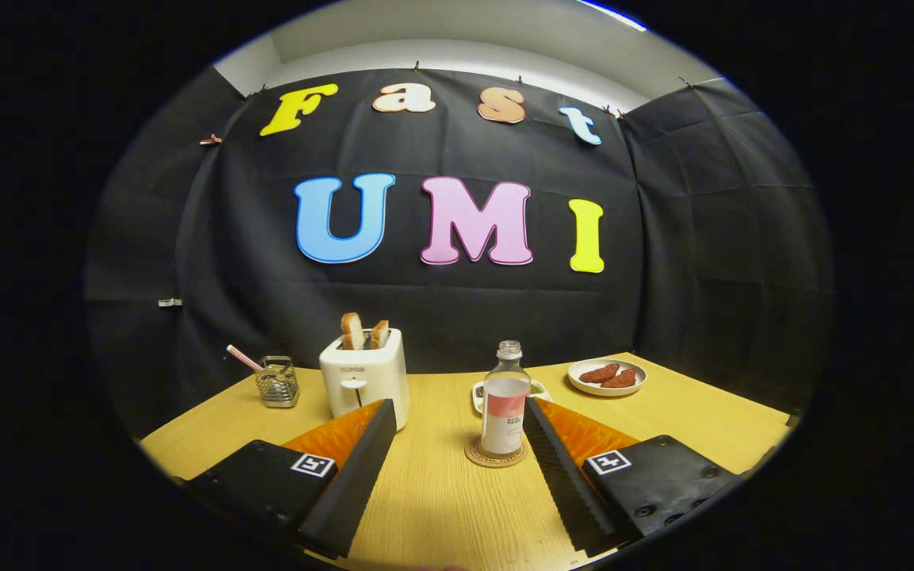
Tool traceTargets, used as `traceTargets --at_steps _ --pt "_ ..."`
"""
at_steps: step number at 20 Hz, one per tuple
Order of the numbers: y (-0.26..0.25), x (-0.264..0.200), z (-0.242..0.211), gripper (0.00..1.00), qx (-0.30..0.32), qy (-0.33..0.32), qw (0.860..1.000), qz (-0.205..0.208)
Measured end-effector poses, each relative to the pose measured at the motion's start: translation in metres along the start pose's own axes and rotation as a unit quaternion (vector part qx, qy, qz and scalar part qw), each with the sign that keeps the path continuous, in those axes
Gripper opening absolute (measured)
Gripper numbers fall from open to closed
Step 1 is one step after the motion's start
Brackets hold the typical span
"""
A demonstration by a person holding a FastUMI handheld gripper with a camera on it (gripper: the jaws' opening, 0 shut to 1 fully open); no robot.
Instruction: Take the bottle from table, then pour the juice into the cup, finally place the bottle on the coaster
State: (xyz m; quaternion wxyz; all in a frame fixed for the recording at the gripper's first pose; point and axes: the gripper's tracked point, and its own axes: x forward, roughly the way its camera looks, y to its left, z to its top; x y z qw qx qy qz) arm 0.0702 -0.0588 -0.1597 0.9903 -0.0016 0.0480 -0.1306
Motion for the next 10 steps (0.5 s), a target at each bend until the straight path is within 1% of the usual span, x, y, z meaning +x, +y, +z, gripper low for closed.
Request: traceTargets --at_steps 3,7,10 --pt "-0.003 -0.020 0.023 0.99 0.005 -0.010 1.000 0.025" --pt "-0.011 -0.038 0.045 0.99 0.016 -0.007 0.999 0.042" --pt "-0.013 -0.052 0.055 0.99 0.006 0.004 0.997 0.072"
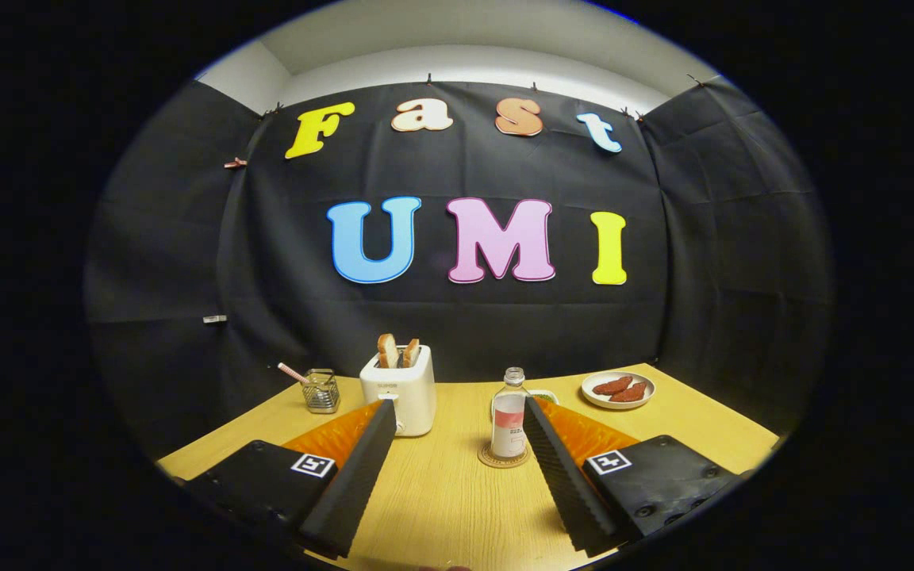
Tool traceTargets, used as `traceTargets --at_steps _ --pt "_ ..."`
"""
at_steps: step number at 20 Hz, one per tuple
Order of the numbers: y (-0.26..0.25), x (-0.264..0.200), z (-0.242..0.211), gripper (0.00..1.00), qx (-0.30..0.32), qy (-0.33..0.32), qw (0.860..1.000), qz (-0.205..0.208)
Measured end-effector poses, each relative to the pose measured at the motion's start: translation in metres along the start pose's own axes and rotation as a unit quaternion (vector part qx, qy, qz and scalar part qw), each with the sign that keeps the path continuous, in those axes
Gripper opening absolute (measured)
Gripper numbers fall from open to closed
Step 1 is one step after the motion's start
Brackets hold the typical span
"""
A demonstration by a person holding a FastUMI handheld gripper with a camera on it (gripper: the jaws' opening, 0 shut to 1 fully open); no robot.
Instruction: Take the bottle from table, then pour the juice into the cup, finally place the bottle on the coaster
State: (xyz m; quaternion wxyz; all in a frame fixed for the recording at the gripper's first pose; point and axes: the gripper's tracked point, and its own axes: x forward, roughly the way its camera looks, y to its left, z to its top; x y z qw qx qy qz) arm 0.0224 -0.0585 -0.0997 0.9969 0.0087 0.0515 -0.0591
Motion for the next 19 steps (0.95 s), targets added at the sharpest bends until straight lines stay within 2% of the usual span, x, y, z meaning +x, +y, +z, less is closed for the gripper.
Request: traceTargets --at_steps 5,8,19 --pt "-0.011 -0.026 0.034 0.99 0.000 -0.015 1.000 0.019" --pt "-0.018 -0.033 0.056 0.99 0.009 -0.027 1.000 0.013" --pt "-0.030 -0.043 0.065 0.99 0.022 -0.025 0.999 0.017"
